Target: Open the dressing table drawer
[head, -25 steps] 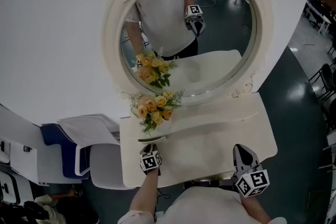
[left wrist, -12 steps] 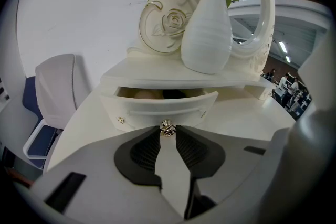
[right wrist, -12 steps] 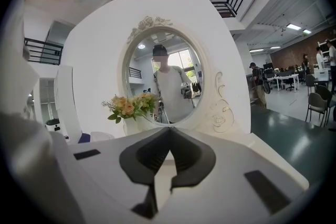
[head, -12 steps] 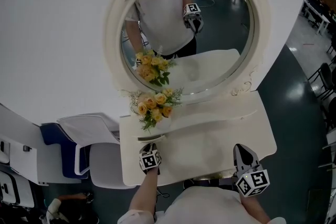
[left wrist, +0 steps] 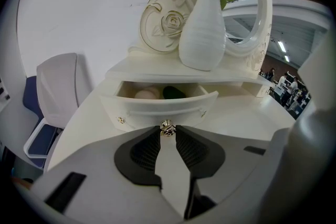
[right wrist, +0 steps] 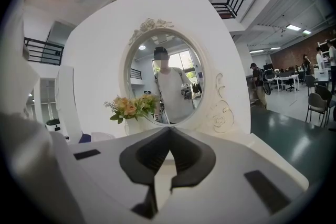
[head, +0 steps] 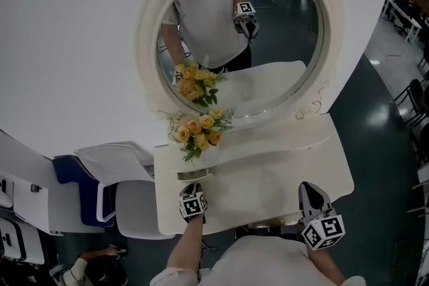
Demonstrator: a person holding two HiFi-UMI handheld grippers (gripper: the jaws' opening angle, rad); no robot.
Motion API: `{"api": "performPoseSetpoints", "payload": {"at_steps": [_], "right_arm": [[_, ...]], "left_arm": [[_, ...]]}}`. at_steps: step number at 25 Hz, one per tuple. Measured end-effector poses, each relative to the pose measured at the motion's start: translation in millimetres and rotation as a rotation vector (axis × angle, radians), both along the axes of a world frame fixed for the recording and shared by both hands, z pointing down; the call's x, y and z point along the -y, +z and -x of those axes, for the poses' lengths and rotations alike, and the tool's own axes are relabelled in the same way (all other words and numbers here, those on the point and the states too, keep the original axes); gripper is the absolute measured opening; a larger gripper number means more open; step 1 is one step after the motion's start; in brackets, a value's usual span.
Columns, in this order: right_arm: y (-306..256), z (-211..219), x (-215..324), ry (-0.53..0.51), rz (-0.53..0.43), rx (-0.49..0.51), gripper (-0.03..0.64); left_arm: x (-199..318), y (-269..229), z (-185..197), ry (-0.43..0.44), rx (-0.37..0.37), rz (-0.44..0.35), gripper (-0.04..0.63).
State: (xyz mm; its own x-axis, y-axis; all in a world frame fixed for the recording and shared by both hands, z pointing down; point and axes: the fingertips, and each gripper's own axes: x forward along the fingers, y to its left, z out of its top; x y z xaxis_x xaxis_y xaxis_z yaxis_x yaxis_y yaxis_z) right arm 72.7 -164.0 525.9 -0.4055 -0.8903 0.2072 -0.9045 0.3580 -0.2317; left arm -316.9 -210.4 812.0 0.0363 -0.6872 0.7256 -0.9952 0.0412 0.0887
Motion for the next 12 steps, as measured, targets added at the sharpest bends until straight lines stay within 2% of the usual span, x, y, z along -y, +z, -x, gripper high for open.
{"api": "performPoseSetpoints", "payload": {"at_steps": [12], "right_arm": [[-1.7,5.5,-9.2,-0.006,0.0,0.006,0.009]], "left_arm": [[-12.3,1.1,-1.1,0.0,-0.005,0.0,0.104]]}}
